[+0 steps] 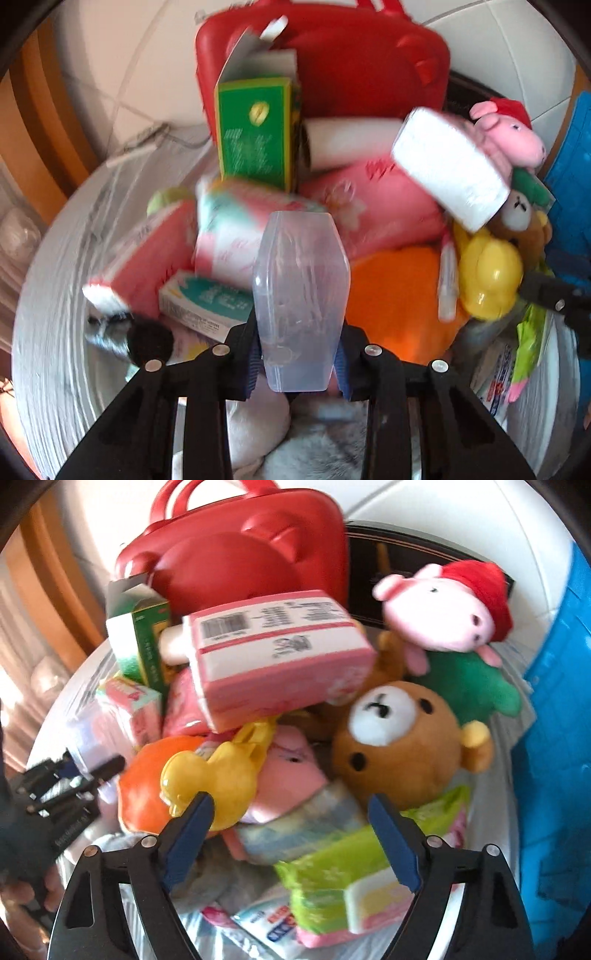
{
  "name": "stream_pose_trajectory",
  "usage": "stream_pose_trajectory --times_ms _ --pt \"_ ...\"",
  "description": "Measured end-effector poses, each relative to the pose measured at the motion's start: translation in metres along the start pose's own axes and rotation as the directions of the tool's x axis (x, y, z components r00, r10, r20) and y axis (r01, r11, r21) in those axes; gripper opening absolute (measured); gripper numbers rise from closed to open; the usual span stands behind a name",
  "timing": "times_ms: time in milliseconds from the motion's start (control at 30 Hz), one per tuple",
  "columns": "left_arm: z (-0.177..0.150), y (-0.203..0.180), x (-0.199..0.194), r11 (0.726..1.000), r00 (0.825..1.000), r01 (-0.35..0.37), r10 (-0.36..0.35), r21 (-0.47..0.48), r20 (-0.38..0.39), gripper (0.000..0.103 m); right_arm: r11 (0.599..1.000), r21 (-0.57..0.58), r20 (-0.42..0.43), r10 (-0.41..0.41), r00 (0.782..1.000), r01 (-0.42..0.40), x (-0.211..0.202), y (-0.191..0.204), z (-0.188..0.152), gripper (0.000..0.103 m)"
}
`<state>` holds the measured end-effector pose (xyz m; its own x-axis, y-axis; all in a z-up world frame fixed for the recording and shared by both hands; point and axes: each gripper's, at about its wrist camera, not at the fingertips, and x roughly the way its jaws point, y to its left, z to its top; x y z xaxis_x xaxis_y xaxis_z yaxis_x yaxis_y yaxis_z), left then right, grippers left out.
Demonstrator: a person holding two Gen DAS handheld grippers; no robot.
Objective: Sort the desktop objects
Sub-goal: 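Grasp the clear plastic box with left gripper while right grasps yellow duck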
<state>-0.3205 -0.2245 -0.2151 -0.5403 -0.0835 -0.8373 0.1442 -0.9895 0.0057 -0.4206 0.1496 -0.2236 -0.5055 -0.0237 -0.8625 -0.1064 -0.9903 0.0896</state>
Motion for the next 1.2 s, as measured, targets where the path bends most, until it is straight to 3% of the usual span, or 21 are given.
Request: stream_pose_trajectory --times_ms 200,333,433,567,733,767,800,1000,1200 --pt "0.003 -0.005 0.004 1.0 1.0 0.001 -0.001 0.008 0.02 0.032 0.998 -0.025 0.042 0.053 0.998 -0.052 -0.015 0.018 0.007 0.087" --pt "0.005 -0.009 0.007 1.0 1.0 -0.002 0.001 0.01 0.021 0.032 0.995 -0.069 0.031 0.071 0.997 -0.069 -0.003 0.034 0.011 0.087" --pt "0.005 -0.006 0.009 1.0 1.0 0.001 -0.001 0.004 0.019 0.032 0.994 -0.081 0.003 0.071 0.997 -0.071 0.014 0.04 0.011 0.082" --pt "0.006 -0.007 0.01 1.0 1.0 -0.003 0.003 0.005 0.02 0.032 0.996 -0.066 -0.027 0.061 0.998 -0.062 0.037 0.041 0.016 0.066" --pt "0.006 -0.011 0.01 1.0 1.0 -0.01 0.01 0.003 0.019 0.032 0.996 -0.066 -0.027 0.057 0.998 -0.058 0.042 0.038 0.018 0.062" --pt "0.005 -0.011 0.009 1.0 1.0 -0.012 0.012 0.003 0.018 0.032 0.996 -0.068 -0.027 0.053 0.998 -0.054 0.04 0.037 0.018 0.054" --pt "0.006 -0.011 0.008 1.0 1.0 -0.013 0.013 0.003 0.017 0.032 0.996 -0.07 -0.022 0.047 0.999 -0.048 0.036 0.035 0.017 0.053" --pt "0.003 -0.013 -0.013 1.0 0.999 -0.009 0.008 0.009 0.042 0.032 0.995 -0.065 -0.033 0.073 0.997 -0.075 0.018 0.032 0.007 0.053" --pt "-0.002 -0.016 -0.047 1.0 0.995 0.01 -0.011 0.012 0.097 0.032 0.992 -0.062 0.03 0.112 0.993 -0.109 -0.032 0.033 -0.004 0.053"
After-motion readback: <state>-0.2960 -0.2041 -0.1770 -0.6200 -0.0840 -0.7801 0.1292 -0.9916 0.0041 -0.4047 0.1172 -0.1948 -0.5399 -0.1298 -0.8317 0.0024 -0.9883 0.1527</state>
